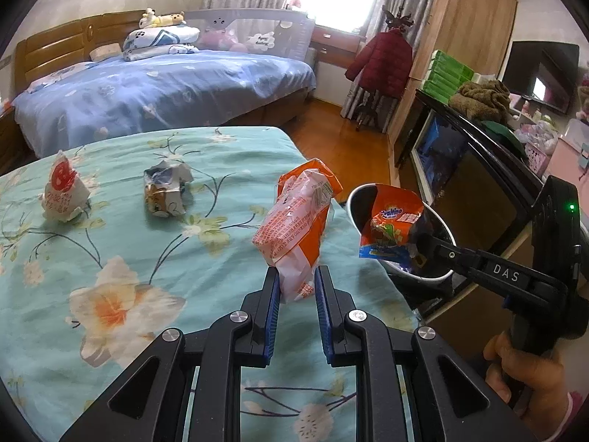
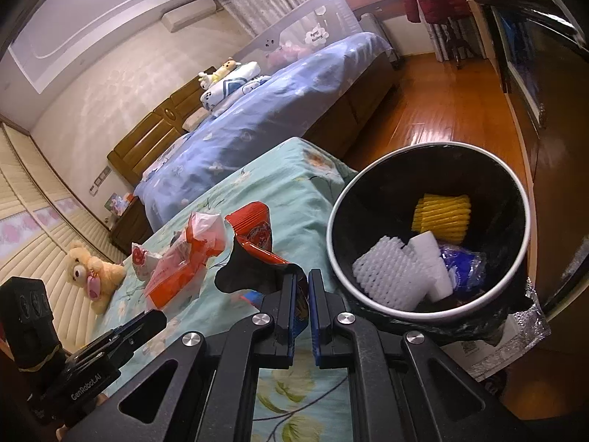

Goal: Collect trash
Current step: 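Carry the orange-white wrapper and red snack packet over the bin with both tools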

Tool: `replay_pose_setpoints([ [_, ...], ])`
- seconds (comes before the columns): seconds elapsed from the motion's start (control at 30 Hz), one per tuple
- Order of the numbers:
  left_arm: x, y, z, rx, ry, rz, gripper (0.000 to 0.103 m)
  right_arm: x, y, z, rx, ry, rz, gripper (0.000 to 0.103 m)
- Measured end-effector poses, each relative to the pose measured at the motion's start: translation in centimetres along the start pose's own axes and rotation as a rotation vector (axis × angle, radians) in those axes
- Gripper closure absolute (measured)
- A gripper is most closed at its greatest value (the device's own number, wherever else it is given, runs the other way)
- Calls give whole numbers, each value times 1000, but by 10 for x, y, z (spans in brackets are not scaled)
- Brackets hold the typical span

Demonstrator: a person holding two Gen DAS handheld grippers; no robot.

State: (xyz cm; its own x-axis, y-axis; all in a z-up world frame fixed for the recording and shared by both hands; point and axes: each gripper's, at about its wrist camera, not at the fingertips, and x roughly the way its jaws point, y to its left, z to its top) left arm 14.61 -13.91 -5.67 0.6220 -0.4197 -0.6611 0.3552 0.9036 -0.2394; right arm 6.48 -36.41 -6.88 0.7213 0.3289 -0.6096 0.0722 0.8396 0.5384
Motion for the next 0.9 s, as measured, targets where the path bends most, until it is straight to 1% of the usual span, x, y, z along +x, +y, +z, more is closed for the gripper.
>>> replay_pose_setpoints([
  [0.4,10,-24,3,53,9,-11,86,-10,-20,4,32,-21,-23,97],
  [0.9,17,-47,6,90,17,-24,85,-21,-42,9,68,-48,-44,97],
])
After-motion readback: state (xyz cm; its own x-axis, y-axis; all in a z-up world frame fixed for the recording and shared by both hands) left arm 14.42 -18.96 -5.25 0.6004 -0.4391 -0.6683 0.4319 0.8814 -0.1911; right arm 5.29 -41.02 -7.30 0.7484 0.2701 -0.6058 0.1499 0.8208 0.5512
